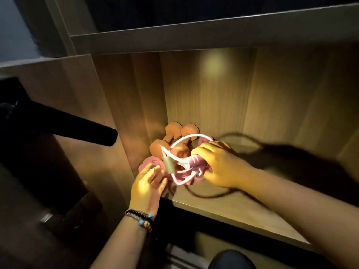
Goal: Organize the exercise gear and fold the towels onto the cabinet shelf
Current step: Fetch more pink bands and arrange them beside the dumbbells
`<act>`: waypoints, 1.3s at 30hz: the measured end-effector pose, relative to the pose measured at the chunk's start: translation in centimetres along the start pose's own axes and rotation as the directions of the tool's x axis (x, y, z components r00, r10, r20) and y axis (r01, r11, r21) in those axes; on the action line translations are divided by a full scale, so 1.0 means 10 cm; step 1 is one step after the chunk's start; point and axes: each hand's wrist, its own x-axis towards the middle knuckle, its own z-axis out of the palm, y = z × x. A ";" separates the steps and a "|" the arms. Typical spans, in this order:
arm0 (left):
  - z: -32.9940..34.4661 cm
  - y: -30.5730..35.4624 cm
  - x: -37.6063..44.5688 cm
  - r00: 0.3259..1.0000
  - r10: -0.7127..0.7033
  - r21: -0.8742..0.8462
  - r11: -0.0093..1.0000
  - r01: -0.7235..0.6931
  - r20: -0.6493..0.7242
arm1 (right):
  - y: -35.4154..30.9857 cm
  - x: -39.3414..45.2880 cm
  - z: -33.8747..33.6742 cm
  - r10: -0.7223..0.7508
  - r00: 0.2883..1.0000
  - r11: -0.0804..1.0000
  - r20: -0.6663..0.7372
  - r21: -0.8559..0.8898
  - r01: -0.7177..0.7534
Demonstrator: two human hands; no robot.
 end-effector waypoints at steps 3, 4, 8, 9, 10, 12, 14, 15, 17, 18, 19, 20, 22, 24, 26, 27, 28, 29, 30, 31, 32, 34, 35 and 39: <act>-0.08 0.01 0.10 0.999 0.034 0.015 0.999 -0.034 -0.007 | 0.03 0.36 0.05 -0.022 0.999 1.000 -0.033 -0.019 0.021; -0.10 0.01 0.13 0.998 0.055 0.034 0.998 -0.055 -0.002 | 0.02 0.47 0.07 -0.022 0.999 1.000 -0.049 -0.003 0.022; -0.16 -0.01 0.23 0.991 0.133 0.132 0.982 -0.132 0.000 | -0.06 0.85 0.15 -0.004 0.987 0.998 -0.159 0.063 0.015; -0.18 -0.02 0.26 0.989 0.146 0.152 0.978 -0.144 -0.003 | -0.08 0.93 0.17 0.016 0.979 0.996 -0.201 0.088 0.002; -0.21 -0.03 0.28 0.988 0.154 0.172 0.973 -0.152 0.000 | -0.10 0.99 0.19 0.049 0.970 0.991 -0.237 0.136 -0.017; -0.26 -0.06 0.34 0.987 0.159 0.213 0.964 -0.158 0.012 | -0.15 1.08 0.23 0.126 0.940 0.969 -0.318 0.242 -0.048; -0.29 -0.08 0.39 0.987 0.158 0.251 0.955 -0.158 0.021 | -0.19 1.13 0.28 0.199 0.876 0.955 -0.440 0.288 -0.072; -0.31 -0.10 0.42 0.987 0.159 0.281 0.946 -0.160 0.028 | -0.20 1.16 0.31 0.228 0.840 0.950 -0.493 0.302 -0.080; -0.34 -0.14 0.49 0.986 0.165 0.351 0.921 -0.168 0.037 | -0.20 1.21 0.39 0.260 0.818 0.940 -0.514 0.330 -0.091; -0.36 -0.17 0.52 0.985 0.166 0.377 0.911 -0.168 0.038 | -0.20 1.24 0.45 0.270 0.841 0.933 -0.469 0.344 -0.108; -0.36 -0.20 0.55 0.986 0.162 0.393 0.905 -0.164 0.038 | -0.20 1.27 0.51 0.278 0.876 0.927 -0.394 0.349 -0.138; -0.37 -0.23 0.58 0.987 0.156 0.397 0.905 -0.156 0.031 | -0.20 1.30 0.60 0.280 0.908 0.930 -0.312 0.323 -0.175; -0.37 -0.28 0.63 0.991 0.135 0.366 0.923 -0.121 -0.012 | -0.22 1.36 0.78 0.263 0.946 0.958 -0.192 0.167 -0.232; -0.37 -0.31 0.66 0.993 0.111 0.305 0.948 -0.092 -0.046 | -0.30 1.42 0.91 0.223 0.970 0.975 -0.092 0.036 -0.221; -0.39 -0.32 0.68 0.993 0.099 0.264 0.961 -0.080 -0.063 | -0.39 1.48 1.01 0.181 0.984 0.983 0.001 -0.011 -0.181; -0.41 -0.33 0.68 0.993 0.102 0.265 0.961 -0.081 -0.065 | -0.41 1.51 1.03 0.177 0.984 0.984 0.027 -0.013 -0.177; -0.43 -0.34 0.69 0.992 0.106 0.280 0.956 -0.085 -0.061 | -0.41 1.54 1.01 0.184 0.983 0.983 0.012 -0.002 -0.184; -0.44 -0.34 0.70 0.992 0.110 0.302 0.949 -0.089 -0.055 | -0.39 1.56 0.97 0.196 0.979 0.981 -0.057 0.015 -0.195; -0.45 -0.34 0.71 0.992 0.115 0.319 0.943 -0.092 -0.053 | -0.35 1.58 0.91 0.212 0.962 0.977 -0.171 0.041 -0.208; -0.46 -0.34 0.73 0.991 0.120 0.328 0.940 -0.095 -0.057 | -0.29 1.60 0.84 0.245 0.926 0.969 -0.286 0.095 -0.227; -0.47 -0.34 0.74 0.990 0.125 0.333 0.938 -0.098 -0.060 | -0.24 1.63 0.75 0.299 0.881 0.951 -0.367 0.187 -0.245; -0.48 -0.35 0.77 0.987 0.149 0.354 0.928 -0.116 -0.067 | -0.14 1.72 0.58 0.439 0.800 0.868 -0.408 0.424 -0.259; -0.48 -0.36 0.77 0.982 0.174 0.373 0.918 -0.138 -0.066 | -0.10 1.76 0.52 0.500 0.761 0.820 -0.414 0.509 -0.262; -0.49 -0.46 0.76 0.954 0.298 0.492 0.833 -0.255 -0.011 | -0.07 1.88 0.44 0.592 0.614 0.774 -0.522 0.579 -0.254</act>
